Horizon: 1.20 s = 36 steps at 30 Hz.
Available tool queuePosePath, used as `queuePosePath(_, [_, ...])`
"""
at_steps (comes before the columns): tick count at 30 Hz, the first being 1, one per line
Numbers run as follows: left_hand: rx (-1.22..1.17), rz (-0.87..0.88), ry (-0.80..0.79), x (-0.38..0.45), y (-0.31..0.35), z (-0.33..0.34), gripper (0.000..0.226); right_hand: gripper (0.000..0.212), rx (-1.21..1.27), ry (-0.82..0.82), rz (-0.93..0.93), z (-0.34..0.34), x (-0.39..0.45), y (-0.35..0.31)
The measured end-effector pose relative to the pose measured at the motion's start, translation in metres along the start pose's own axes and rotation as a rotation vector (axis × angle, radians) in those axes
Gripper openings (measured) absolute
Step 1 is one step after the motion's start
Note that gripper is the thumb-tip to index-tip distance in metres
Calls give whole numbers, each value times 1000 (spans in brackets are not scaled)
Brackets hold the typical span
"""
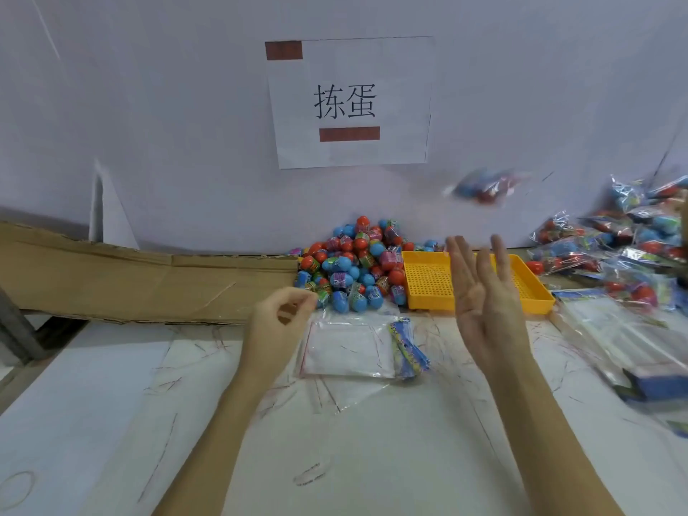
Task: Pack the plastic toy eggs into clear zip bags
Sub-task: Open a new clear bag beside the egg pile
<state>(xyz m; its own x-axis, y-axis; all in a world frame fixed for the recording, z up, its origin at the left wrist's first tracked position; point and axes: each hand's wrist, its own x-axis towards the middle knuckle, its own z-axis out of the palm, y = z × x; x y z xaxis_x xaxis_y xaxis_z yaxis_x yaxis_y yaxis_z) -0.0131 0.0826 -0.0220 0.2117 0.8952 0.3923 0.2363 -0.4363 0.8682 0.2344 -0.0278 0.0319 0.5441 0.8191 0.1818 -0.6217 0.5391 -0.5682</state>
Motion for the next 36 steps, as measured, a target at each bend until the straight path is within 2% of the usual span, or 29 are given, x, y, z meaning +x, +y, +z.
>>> queuePosePath(1, [68, 45, -63, -3, -1, 3, 8, 55, 32, 24, -4, -2, 1, -3])
queuePosePath(3, [325, 200, -204, -4, -5, 7, 14, 58, -72, 55, 55, -3, -2, 4])
queuePosePath(4, [473, 281, -289, -5, -8, 10, 22, 56, -148, 59, 92, -4, -4, 9])
queuePosePath(6, [616, 308, -404, -8, -13, 13, 31, 42, -296, 47, 152, -1, -7, 19])
queuePosePath(9, [606, 347, -343, -10, -13, 12, 21, 18, -616, -30, 162, 1, -10, 32])
queuePosePath(14, [641, 403, -224, -9, -8, 12, 5, 9, -1270, -402, -71, 1, -21, 53])
queuePosePath(16, [630, 411, -213, -11, -5, 13, 4, 19, -1557, -607, -130, -1, -23, 62])
queuePosePath(18, [650, 430, -208, -10, -4, 12, 4, 36, -1745, -730, -133, -2, -23, 67])
queuePosePath(20, [648, 395, -219, -9, -1, 10, 9, 46, -1798, -755, -157, -4, -22, 69])
queuePosePath(26, [598, 259, -234, -7, 0, 7, 21, 73, -1701, -843, -133, -8, -25, 74])
queuePosePath(27, [589, 234, -225, -6, 0, 8, 24, 70, -1704, -859, -134, -8, -25, 75])
queuePosePath(29, [556, 187, -203, -5, 0, 7, 27, 48, -1743, -856, -184, -8, -24, 76])
queuePosePath(32, [503, 116, -206, -4, -2, 7, 29, 16, -1728, -763, -344, -6, -25, 77])
queuePosePath(36, [422, 50, -156, -4, 1, 6, 30, 8, -1573, -542, -503, 1, -25, 74])
